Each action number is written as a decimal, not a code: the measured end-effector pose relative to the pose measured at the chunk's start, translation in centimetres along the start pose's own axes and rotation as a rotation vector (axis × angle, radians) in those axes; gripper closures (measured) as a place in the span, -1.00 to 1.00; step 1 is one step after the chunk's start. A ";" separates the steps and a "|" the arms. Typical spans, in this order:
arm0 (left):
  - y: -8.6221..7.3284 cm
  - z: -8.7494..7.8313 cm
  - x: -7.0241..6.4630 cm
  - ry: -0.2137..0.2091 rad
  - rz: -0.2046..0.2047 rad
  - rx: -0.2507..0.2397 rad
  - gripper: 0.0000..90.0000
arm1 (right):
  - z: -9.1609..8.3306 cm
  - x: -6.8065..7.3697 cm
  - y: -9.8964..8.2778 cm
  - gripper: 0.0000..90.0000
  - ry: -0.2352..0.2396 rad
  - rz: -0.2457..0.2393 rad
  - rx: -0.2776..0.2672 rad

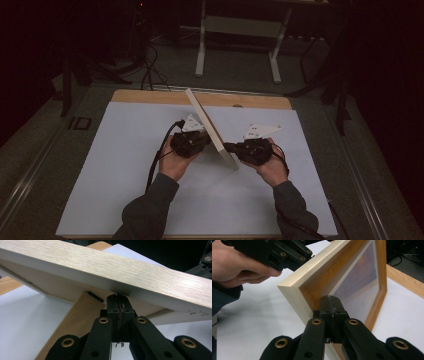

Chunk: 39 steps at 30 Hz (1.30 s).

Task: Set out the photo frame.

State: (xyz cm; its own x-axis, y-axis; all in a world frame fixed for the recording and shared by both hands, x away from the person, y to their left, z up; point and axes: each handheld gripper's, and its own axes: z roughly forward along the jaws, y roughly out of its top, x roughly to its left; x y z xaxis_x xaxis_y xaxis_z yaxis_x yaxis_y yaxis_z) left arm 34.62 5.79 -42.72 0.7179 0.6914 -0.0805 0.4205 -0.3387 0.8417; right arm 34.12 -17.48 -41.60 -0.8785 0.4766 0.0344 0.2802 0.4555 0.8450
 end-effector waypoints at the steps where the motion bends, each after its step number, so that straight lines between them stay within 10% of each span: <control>1: 0.0 0.0 0.0 0.001 0.006 0.002 1.00 | 0.1 0.0 0.0 1.00 0.002 -0.004 -0.001; 39: -0.4 -0.7 2.3 -0.115 0.017 0.000 1.00 | 2.1 1.8 1.5 1.00 0.054 -0.044 0.030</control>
State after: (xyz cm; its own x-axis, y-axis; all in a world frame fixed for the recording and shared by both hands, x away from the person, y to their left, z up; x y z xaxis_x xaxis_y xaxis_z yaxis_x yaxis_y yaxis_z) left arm 35.69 7.93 -42.92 0.7838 0.6079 -0.1265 0.4075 -0.3500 0.8434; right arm 33.84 -14.33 -41.38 -0.9095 0.4148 0.0268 0.2515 0.4979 0.8299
